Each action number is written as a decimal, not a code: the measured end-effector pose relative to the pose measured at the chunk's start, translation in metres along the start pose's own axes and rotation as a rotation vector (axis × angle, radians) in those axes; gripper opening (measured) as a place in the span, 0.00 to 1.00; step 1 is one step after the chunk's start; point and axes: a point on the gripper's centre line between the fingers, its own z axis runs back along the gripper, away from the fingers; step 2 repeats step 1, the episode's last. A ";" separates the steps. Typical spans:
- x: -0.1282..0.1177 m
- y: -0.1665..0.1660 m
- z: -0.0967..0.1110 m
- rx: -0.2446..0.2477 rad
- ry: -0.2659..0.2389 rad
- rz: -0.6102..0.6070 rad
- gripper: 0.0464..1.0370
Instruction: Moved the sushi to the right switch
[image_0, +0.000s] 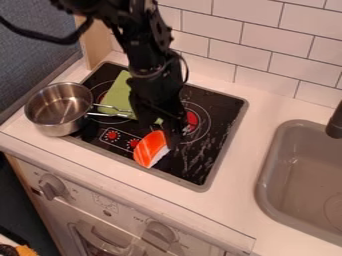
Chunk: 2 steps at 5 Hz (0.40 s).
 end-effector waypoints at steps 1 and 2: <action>0.008 -0.008 0.030 0.072 -0.034 -0.086 0.96; 0.008 -0.008 0.030 0.072 -0.034 -0.086 0.96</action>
